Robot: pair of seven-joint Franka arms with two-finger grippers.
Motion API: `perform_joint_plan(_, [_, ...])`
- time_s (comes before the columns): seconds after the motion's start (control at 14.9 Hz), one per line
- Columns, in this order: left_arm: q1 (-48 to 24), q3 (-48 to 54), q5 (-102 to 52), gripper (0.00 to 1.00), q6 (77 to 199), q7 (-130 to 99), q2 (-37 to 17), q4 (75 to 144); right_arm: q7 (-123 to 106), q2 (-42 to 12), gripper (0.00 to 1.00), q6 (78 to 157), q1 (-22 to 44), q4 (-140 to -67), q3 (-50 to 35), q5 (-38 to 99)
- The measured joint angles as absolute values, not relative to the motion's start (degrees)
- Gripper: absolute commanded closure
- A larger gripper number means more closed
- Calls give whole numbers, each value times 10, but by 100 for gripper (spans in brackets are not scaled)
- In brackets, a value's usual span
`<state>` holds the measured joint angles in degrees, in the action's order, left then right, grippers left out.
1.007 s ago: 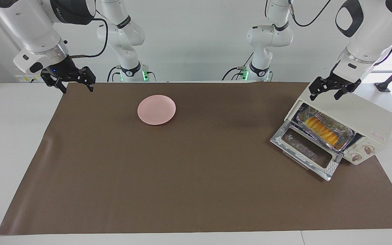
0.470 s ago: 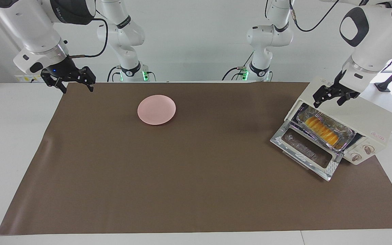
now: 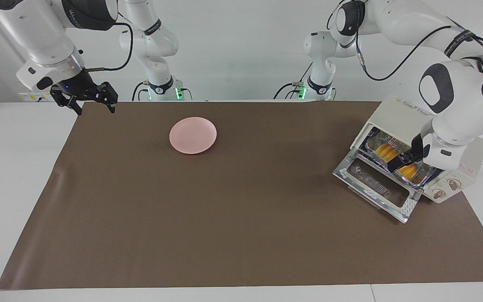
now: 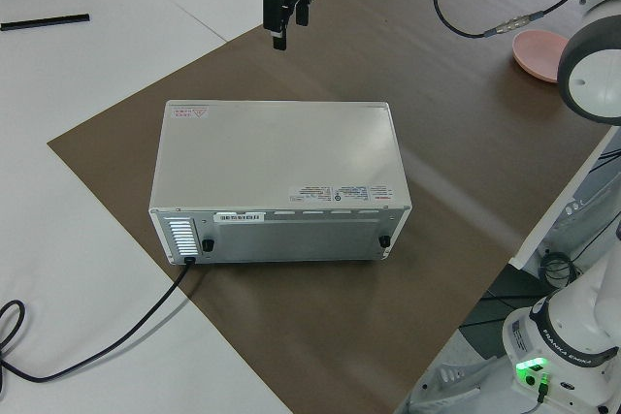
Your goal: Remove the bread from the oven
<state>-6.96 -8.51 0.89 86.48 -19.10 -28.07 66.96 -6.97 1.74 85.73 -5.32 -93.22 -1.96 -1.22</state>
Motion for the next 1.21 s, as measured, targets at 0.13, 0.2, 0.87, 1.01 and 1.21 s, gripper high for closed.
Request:
perform_joint_plan(0.13, [-72,-89,23,0,898,-257,-287,690,-70,17,0,857,-53,-932,-20,-12])
perform_joint_plan(0.2, [-74,-89,35,0,912,-285,-287,707,-70,17,0,857,-53,-932,-20,-12])
perform_joint_plan(0.87, [-101,-92,88,0,987,-466,-272,837,-70,17,0,857,-53,-932,-20,-12])
perform_joint_plan(1.01, [-101,-94,88,0,988,-467,-268,848,-70,17,0,857,-53,-932,-20,-12])
perform_joint_plan(1.21, [-101,-94,88,3,1000,-467,-255,878,-70,17,0,857,-53,-932,-20,-12])
